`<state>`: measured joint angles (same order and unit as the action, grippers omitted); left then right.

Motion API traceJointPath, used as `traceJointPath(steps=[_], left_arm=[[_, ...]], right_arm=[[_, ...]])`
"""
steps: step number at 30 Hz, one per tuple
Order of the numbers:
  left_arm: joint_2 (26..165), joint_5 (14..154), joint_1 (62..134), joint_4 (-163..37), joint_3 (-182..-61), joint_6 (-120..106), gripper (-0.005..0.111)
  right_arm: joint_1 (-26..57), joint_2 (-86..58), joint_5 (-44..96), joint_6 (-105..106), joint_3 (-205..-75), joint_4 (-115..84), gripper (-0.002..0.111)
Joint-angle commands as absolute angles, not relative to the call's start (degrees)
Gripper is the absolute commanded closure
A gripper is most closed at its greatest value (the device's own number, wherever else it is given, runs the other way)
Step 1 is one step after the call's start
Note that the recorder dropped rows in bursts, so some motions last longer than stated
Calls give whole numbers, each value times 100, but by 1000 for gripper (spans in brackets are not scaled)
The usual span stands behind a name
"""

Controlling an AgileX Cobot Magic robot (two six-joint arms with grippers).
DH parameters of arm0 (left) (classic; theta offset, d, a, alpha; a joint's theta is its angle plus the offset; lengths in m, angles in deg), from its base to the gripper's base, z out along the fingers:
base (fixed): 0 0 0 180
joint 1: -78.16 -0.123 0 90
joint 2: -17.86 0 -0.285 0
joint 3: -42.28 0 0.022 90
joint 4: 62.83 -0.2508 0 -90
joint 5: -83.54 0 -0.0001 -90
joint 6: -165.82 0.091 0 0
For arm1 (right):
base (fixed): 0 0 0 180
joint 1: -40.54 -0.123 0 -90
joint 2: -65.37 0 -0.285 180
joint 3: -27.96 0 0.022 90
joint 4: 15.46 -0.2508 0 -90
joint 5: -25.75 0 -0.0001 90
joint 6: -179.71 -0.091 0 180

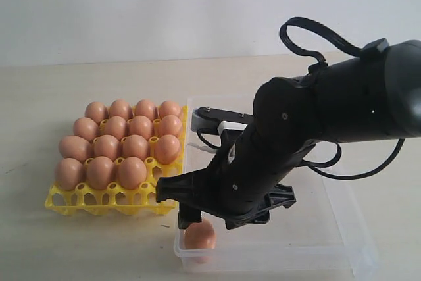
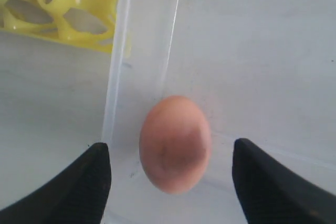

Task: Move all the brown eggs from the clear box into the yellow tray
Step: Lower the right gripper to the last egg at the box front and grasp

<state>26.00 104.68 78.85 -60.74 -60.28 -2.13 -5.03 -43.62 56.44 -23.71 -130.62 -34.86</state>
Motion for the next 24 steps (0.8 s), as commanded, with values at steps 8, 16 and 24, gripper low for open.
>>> traceJointPath(steps=[8, 16, 24], left_arm=[[2565, 10435, 7875, -6071, -6051, -242, 107], [2565, 10435, 7875, -6071, -6051, -242, 107], [2565, 10435, 7875, -6071, -6051, -242, 107]], right_arm=[[-477, -4684, 5472, -2599, -13059, -3433, 44], [-477, -4848, 5206, -2584, -13059, -3433, 44], [-477, -5131, 5018, -2475, -13059, -3443, 48]])
